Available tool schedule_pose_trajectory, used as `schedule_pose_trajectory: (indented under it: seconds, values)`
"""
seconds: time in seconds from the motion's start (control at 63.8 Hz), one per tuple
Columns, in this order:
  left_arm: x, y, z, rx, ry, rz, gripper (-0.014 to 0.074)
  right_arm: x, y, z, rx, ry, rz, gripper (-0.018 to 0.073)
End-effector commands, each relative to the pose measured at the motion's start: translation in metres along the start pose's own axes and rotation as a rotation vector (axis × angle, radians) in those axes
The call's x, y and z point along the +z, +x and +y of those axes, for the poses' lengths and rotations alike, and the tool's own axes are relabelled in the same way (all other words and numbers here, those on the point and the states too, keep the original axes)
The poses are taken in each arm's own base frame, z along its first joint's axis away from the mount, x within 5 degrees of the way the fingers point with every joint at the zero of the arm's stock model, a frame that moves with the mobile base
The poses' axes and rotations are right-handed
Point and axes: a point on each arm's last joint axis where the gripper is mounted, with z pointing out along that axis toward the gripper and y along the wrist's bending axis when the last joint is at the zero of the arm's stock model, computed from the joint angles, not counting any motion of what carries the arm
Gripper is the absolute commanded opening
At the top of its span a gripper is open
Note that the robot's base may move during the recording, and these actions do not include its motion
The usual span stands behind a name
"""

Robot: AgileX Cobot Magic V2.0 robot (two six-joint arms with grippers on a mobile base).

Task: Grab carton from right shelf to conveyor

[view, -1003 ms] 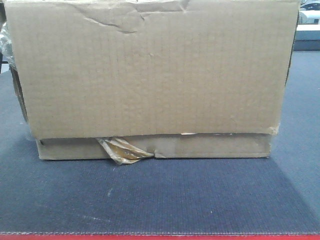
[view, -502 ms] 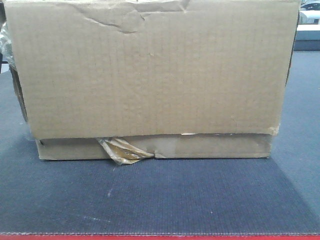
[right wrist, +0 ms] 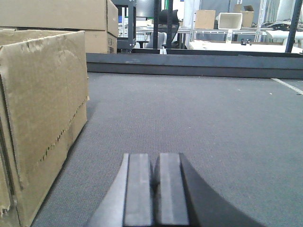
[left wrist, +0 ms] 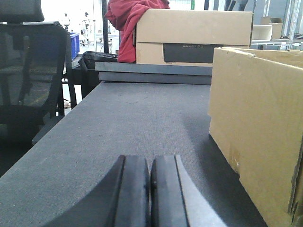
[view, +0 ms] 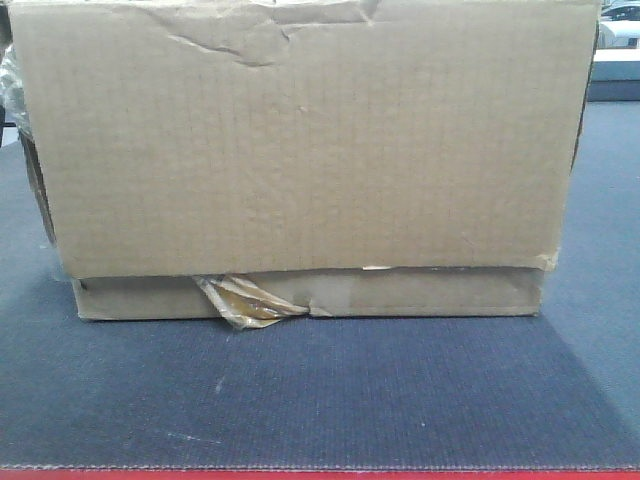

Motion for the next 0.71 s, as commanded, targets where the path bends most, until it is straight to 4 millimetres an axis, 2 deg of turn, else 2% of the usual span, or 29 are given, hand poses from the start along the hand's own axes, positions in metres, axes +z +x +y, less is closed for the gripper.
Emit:
schedule_pose_trajectory:
  seconds: [0.0,0.69]
  values:
    - [-0.0005,-0.0027,0.0002,-0.004,-0.003,-0.026,0.0015,-0.0004,-0.0025,-0.0005,-0.005,0.008,-0.029,-0.0079]
    - [-0.0005,-0.0027,0.0002,-0.004,-0.003,-0.026,0.0015,-0.0004,-0.0025,-0.0005,-0.005,0.008,-0.029,-0.0079]
